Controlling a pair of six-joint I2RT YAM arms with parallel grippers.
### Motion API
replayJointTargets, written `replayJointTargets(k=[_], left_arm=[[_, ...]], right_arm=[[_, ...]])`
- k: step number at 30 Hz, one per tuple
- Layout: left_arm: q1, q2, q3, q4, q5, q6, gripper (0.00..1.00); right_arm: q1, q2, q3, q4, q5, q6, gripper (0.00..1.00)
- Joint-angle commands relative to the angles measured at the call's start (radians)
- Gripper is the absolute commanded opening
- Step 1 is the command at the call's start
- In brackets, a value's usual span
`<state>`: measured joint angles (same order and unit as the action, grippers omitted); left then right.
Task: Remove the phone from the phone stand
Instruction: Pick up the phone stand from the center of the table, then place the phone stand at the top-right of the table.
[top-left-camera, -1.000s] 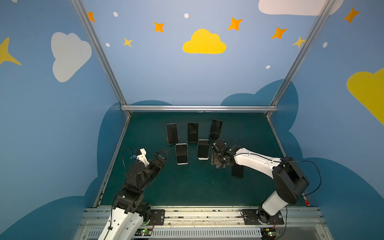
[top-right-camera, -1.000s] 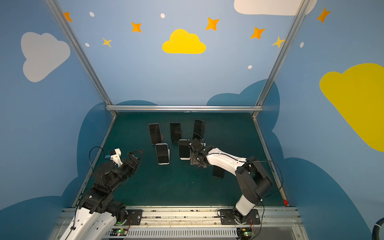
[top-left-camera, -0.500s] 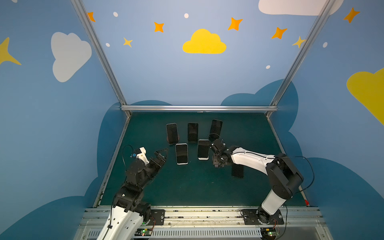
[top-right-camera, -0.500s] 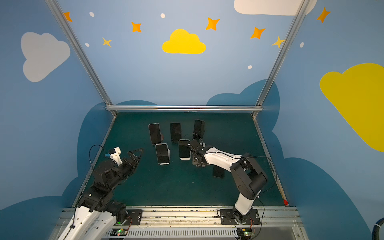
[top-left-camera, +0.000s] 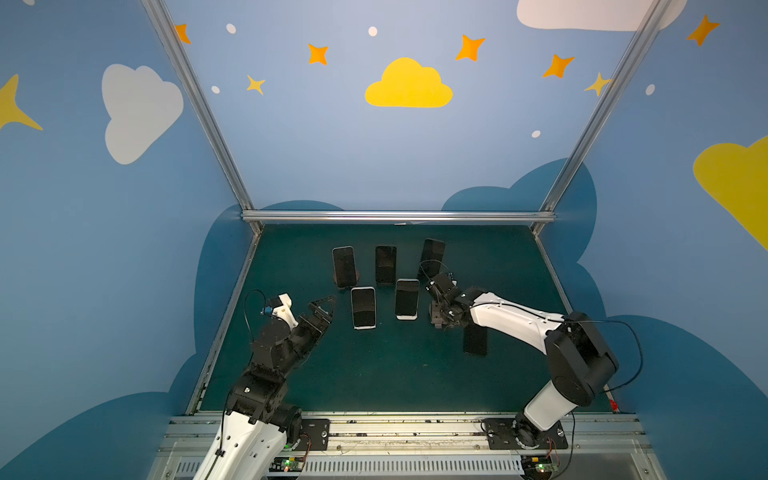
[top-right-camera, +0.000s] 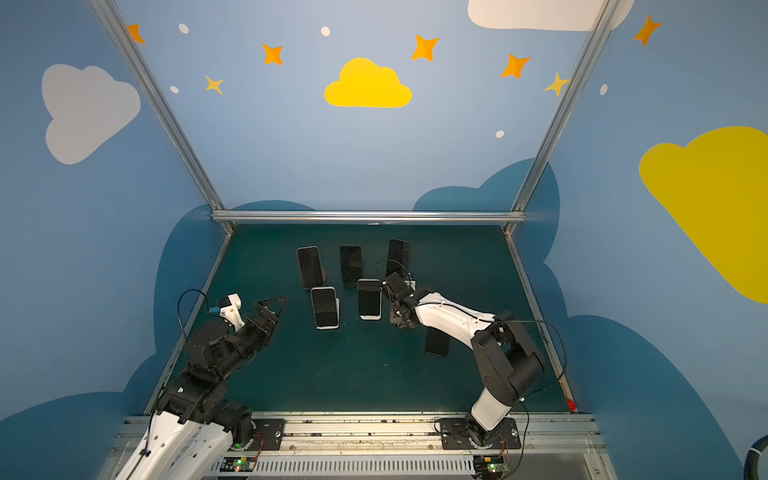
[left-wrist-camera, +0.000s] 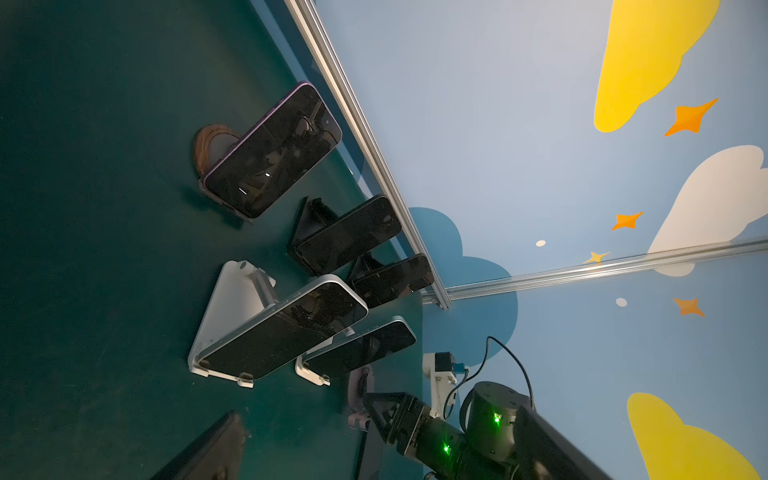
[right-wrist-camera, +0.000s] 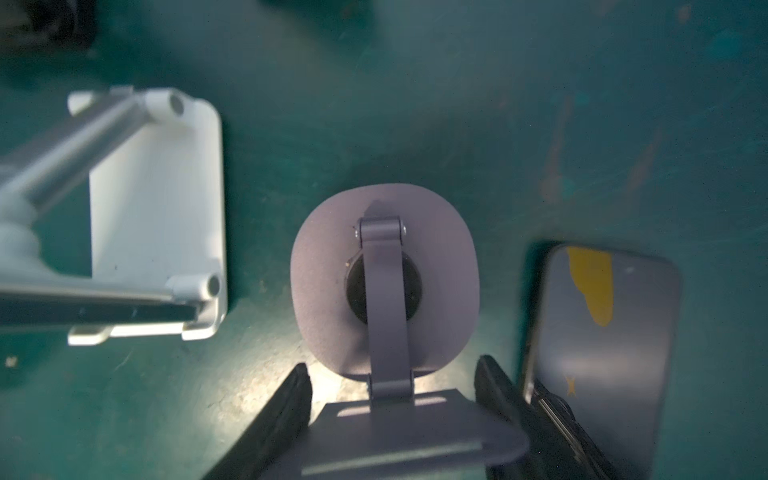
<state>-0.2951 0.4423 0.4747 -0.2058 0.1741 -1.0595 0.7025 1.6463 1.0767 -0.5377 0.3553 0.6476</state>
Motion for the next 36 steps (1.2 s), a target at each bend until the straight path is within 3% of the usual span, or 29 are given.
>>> replayJointTargets(k=[1,5,12,17,36], left_arm=[[-0.001,-0.003,0.033,0.024,0.008,-0.008,1.0],[-0.001,-0.007,0.061,0.008,0.008,0.0,1.0],[-0.001,-0.032,0.06,0.006,0.013,-0.02,1.0],[-0.001,-0.08,0.049,-0.024,-0.017,-0.025,1.0],[-0.001,-0.068,0.064,-0.044,-0.002,-0.024,1.0]], right_arm=[[-0.036,-0.04,0.081,-0.036,0.048,-0.079,0.56],[-0.117,-0.022,0.165,-0.065,0.065,-0.167,0.56],[-0.333,0.092,0.297,-0.086,-0.055,-0.261,0.56],[-0.44,0.217,0.424,-0.165,-0.183,-0.203,0.54],[-0.571,0.61,0.861,-0.367,-0.202,-0.231,0.62]])
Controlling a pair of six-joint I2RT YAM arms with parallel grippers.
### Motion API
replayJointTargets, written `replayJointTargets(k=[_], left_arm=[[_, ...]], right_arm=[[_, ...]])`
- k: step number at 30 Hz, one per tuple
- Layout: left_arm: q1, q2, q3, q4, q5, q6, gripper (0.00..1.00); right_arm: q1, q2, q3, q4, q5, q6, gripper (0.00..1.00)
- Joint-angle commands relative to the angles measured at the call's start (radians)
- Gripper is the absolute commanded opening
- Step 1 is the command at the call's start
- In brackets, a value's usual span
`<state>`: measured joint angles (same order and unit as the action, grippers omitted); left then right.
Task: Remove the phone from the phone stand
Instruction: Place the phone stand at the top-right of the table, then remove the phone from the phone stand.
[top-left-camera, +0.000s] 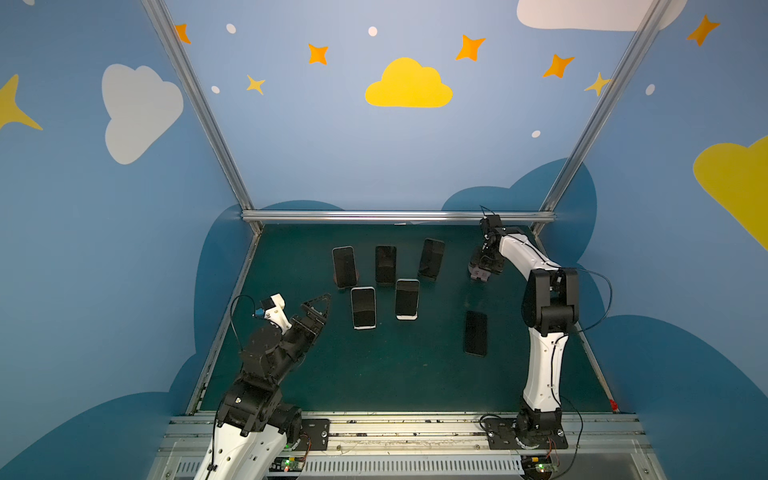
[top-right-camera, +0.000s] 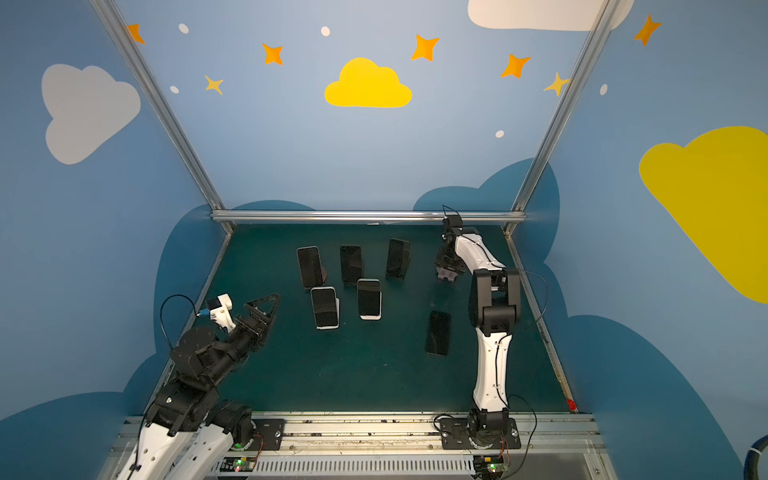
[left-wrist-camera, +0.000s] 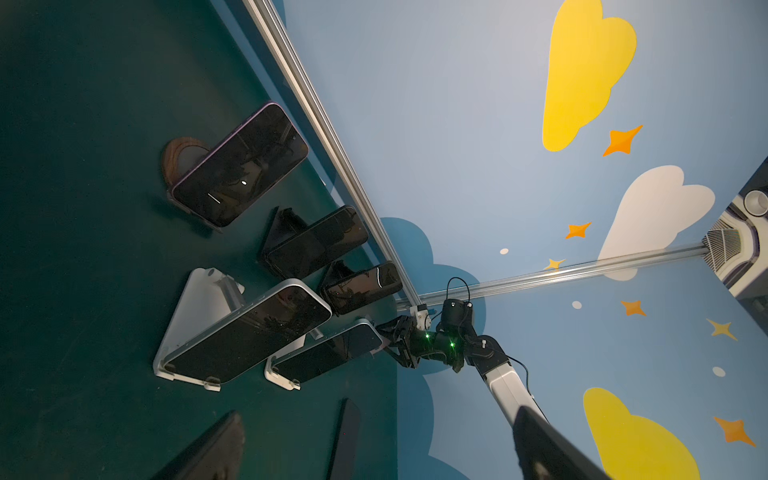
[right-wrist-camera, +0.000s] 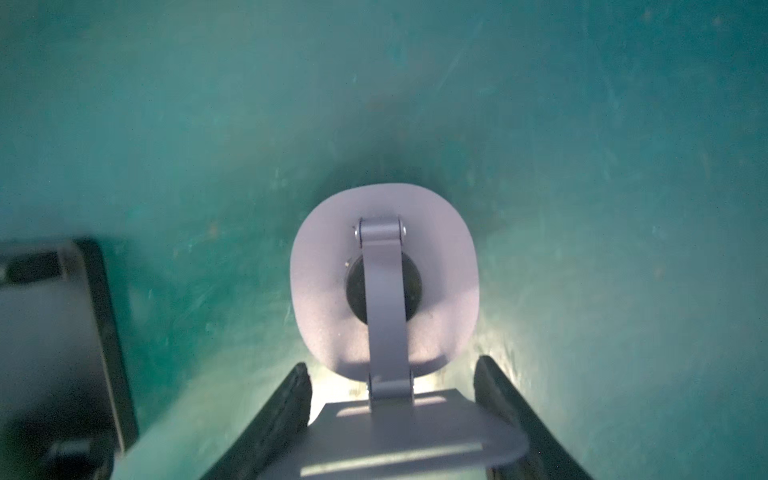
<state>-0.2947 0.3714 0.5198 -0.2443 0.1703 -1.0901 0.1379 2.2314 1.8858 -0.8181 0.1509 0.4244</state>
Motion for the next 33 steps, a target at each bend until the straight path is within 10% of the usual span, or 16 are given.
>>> replayJointTargets(k=[1,19,33], left_arm=[[-0.001,0.006,0.022,-0.006,0.003,0.009,1.0],[-0.002,0.082,0.029,0.05,0.023,0.029,1.0],[0.0,-0.089,-0.114,-0.23,-0.241,-0.057,1.0]], right_arm=[[-0.004,0.028,0.056,-0.089,0.007,-0.009,0.64],[0.027,-0.285,-0.042,-0.124,0.095,-0.022,0.84],[0.579,-0.927,-0.753,0.366,0.145,-0.039,0.87]])
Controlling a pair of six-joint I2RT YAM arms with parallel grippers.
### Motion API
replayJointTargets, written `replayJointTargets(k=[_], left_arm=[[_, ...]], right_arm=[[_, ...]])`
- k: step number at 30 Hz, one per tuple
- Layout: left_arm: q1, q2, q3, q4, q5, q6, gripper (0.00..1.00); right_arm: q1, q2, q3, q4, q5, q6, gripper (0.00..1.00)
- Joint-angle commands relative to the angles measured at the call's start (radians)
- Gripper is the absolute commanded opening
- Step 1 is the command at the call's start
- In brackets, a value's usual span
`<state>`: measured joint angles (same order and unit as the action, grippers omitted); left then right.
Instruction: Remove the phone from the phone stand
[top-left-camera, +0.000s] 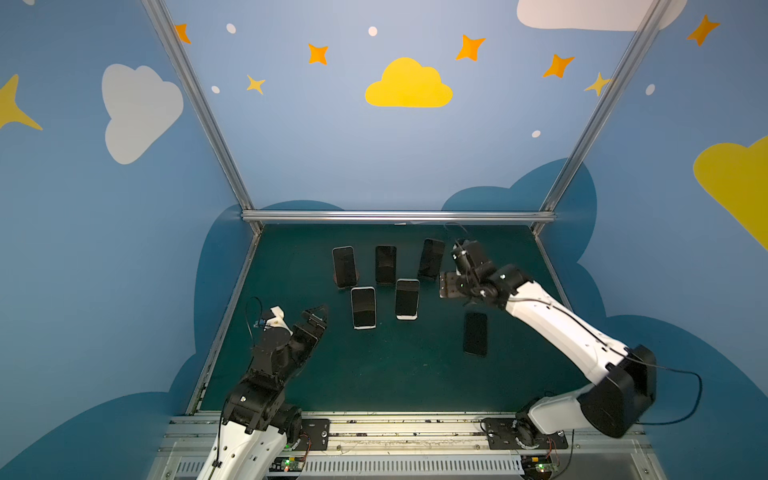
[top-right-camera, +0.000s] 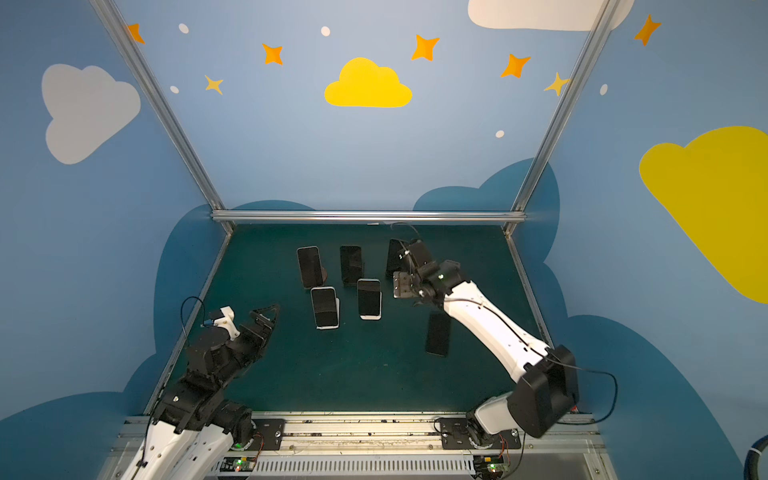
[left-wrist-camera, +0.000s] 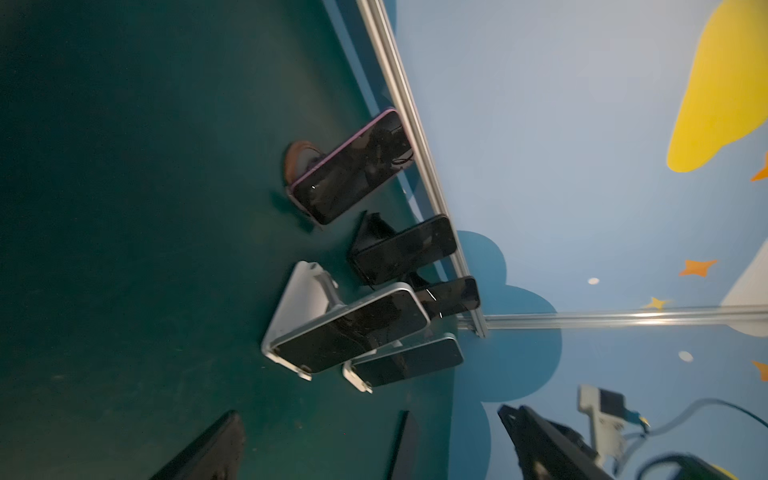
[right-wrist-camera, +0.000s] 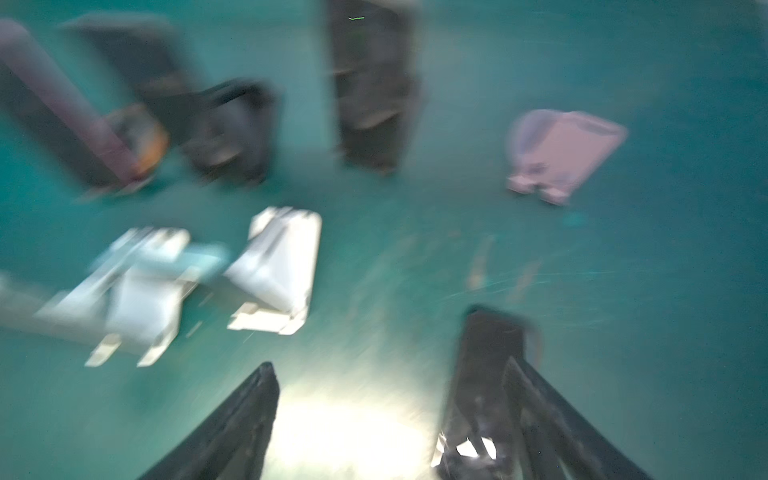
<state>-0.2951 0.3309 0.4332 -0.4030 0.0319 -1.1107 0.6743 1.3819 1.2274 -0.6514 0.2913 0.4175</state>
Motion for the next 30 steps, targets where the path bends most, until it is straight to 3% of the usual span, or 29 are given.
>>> replayJointTargets(k=[1,4,9,12,15,18,22,30], left_arm=[[0.001,-0.075,-0.052,-0.078,-0.128,-0.057,1.0],[0.002,-0.145,-0.133,-0.063,-0.145,-0.115,1.0],[0.002,-0.162,-0.229,0.075,-0.01,-0.178,1.0],[0.002,-0.103,-0.212,0.078,0.038,-0.151,1.0],[0.002,-0.05,-0.16,0.028,0.043,-0.107,1.0],[0.002,-0.033,-0.136,0.019,0.047,-0.085,1.0],[0.002,-0.045,-0.132,0.041,0.048,-0.077,1.0],[0.002,-0.075,-0.108,0.015,0.039,-0.051,1.0]], right_arm=[[0.083,-0.099,-0.151,0.289,0.008,-0.058,0.88],[0.19,-0.09,-0.23,0.446,0.079,-0.12,0.89],[0.249,0.021,-0.207,0.458,0.119,-0.02,0.89],[0.312,0.115,-0.141,0.431,0.232,-0.021,0.89],[0.344,0.208,-0.028,0.298,0.402,0.081,0.92],[0.35,0.269,0.027,0.284,0.369,0.091,0.92],[0.35,0.324,0.09,0.21,0.442,0.184,0.92],[0.334,0.307,0.075,0.226,0.338,0.215,0.92]])
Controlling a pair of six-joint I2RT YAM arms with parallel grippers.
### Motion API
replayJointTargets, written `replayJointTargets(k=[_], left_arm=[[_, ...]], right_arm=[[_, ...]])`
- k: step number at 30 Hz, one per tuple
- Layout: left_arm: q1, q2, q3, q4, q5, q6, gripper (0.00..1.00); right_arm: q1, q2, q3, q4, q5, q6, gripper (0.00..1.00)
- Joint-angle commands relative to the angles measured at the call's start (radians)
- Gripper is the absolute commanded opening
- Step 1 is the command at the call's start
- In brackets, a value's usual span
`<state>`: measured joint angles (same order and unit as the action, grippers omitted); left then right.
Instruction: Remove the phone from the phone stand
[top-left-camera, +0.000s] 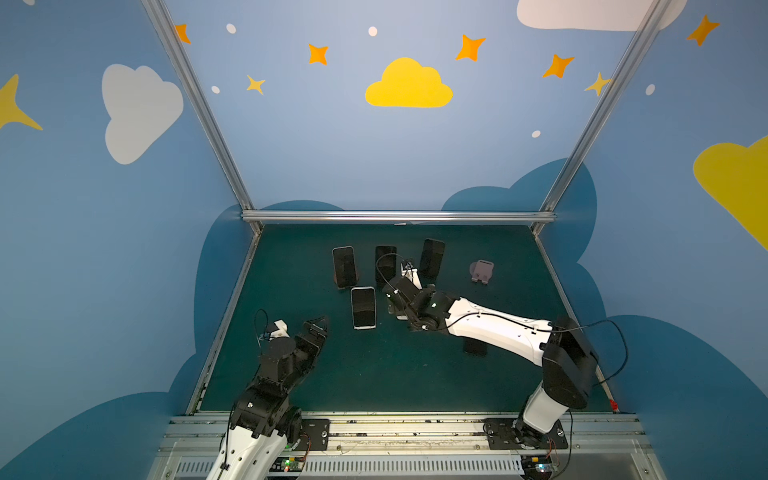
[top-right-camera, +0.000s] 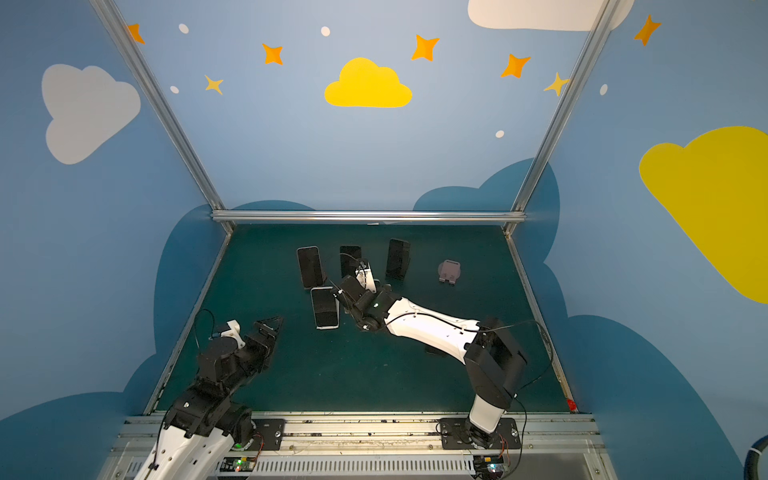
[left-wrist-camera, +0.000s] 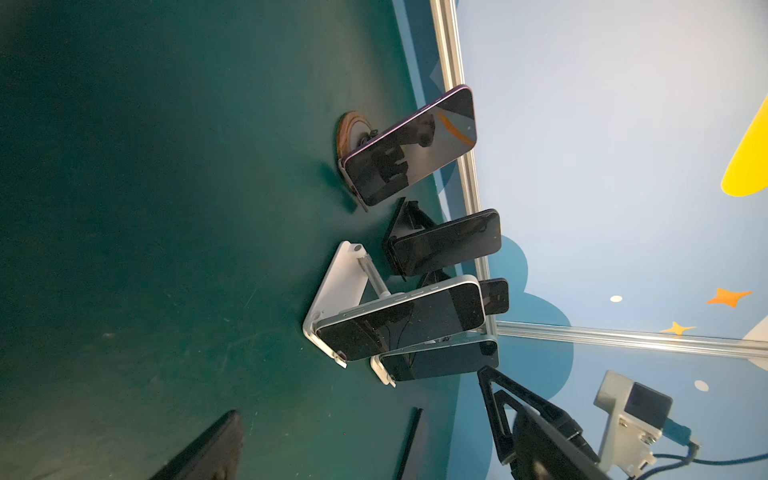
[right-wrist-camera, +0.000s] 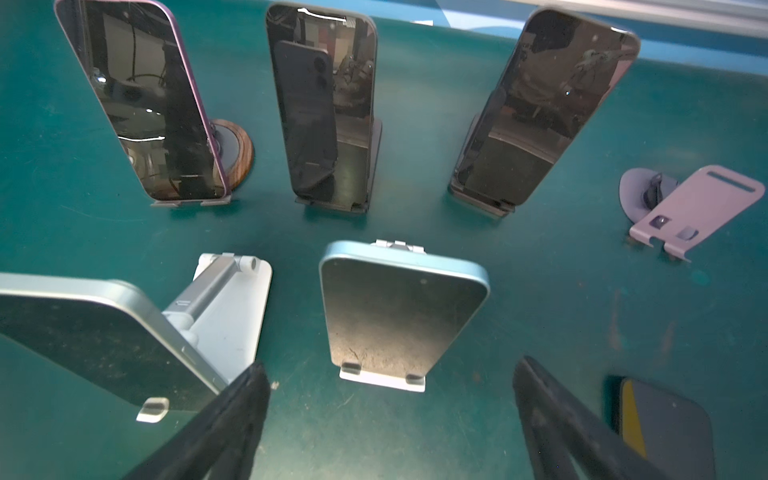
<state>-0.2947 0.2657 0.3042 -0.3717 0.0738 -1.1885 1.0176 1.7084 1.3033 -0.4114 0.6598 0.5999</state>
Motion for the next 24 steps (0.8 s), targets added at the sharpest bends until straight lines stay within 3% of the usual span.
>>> replayJointTargets(k=[1,7,24], left_arm=[[0.002,-0.013,0.021,-0.017,-0.002,0.027,1.0],[0.001,-0.019,0.018,-0.019,0.006,0.026,1.0],[0.002,-0.027,0.02,-0.001,0.015,0.042,1.0]], right_arm=[[-0.016,-0.029,-0.024,0.01,-0.057,0.031,0.93],[-0.043,-0.07,-0.173,0.216,-0.149,-0.004,0.93],[-0.095,0.015,-0.101,0.187,-0.203,-0.006,0.93]])
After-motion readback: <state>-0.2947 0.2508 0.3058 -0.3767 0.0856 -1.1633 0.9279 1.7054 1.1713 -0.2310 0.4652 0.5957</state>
